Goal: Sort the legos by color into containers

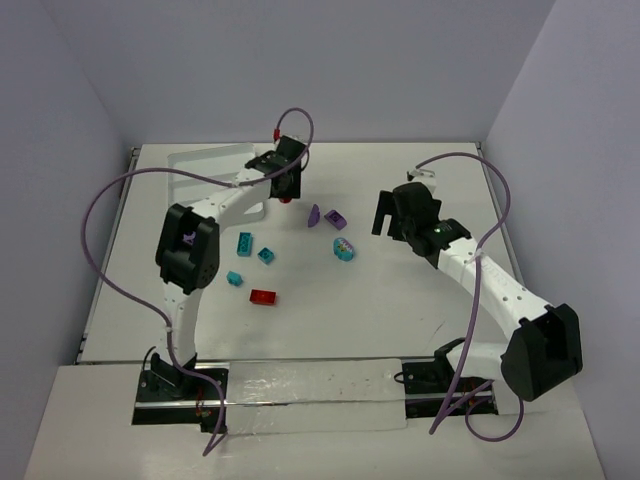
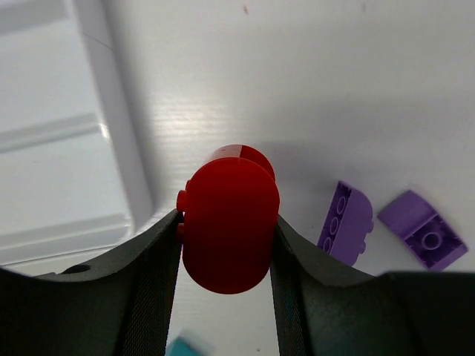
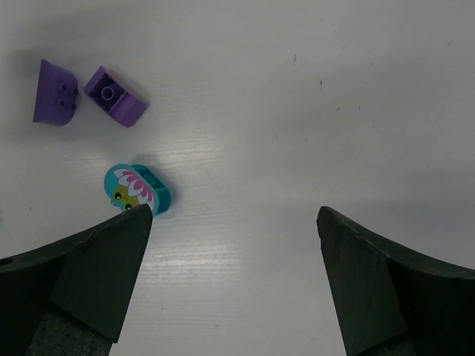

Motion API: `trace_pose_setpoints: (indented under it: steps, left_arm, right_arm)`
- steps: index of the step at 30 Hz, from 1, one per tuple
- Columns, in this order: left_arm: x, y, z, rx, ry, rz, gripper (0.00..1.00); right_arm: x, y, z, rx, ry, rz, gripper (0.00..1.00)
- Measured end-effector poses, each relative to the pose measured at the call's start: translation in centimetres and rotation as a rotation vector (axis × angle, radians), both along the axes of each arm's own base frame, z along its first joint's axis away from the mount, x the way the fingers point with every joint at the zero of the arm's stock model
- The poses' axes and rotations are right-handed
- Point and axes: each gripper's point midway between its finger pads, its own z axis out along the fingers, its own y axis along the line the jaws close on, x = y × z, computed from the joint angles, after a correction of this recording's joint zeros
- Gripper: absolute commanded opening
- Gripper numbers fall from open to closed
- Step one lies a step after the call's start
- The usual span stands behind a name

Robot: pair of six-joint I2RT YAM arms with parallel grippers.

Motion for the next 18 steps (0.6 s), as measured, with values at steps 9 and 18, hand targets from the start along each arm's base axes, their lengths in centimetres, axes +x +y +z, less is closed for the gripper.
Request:
trace_pose_setpoints:
  steps: [9,18]
  left_arm:
    - [5.8,11.7,8.4,-0.089,-0.169,0.279,0.15]
    - [9.9,20.5,5.9,-0.122,-0.160,0.503,0.20]
  right_arm:
    - [0.5,-0.3,1.4,-0.019,-0.029,-0.006,1.00]
    - [0.5,-0.2,1.4,-0.016,-0.026,-0.004,1.00]
